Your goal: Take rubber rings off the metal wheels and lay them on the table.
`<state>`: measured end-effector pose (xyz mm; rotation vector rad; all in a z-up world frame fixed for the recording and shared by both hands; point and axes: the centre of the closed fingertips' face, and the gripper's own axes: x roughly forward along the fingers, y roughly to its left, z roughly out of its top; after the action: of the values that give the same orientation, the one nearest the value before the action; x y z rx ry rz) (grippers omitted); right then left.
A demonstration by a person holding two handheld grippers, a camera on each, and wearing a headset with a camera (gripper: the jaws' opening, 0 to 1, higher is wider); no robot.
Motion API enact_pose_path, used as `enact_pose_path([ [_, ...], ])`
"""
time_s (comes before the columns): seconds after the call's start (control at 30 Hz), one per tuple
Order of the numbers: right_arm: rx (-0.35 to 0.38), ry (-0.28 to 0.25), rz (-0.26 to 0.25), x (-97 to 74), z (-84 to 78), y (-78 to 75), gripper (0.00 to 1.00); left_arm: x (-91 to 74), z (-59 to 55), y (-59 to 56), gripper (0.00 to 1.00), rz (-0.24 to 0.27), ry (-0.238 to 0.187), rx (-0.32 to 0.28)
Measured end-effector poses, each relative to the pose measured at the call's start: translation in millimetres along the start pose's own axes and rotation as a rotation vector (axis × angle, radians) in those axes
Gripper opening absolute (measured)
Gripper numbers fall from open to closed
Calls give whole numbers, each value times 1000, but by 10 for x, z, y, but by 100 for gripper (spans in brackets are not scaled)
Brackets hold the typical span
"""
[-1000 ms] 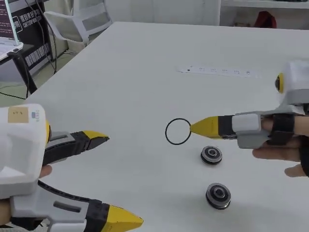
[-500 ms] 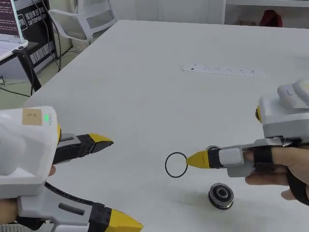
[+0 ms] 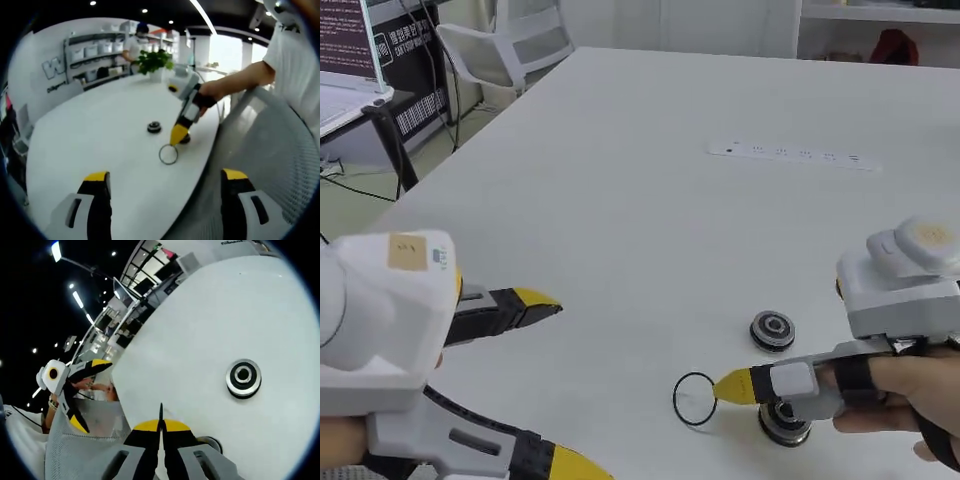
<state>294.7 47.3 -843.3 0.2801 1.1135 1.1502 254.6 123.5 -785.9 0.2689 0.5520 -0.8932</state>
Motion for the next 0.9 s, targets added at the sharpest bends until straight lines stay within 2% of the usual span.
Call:
enact_pose_path([
  [0.17,-32,18,-38,18,-33,-68,0,3,-19,-4,92,-5,10,0],
  [0.23,-40,23,-38,17,-43,-65,0,5,-25,-8,92,-7,13,4],
  [0.37,-57,-3,-31,-7,14,-48,0,4,-35,-8,91,-8,18,1],
  [0.47,-79,1,-55,-8,15,-104,4,4,-39,-11,91,-9,20,0],
  [0.9,-107,-16,-70,-86,57,-101,8,-1,-64,-7,90,-1,33,8],
])
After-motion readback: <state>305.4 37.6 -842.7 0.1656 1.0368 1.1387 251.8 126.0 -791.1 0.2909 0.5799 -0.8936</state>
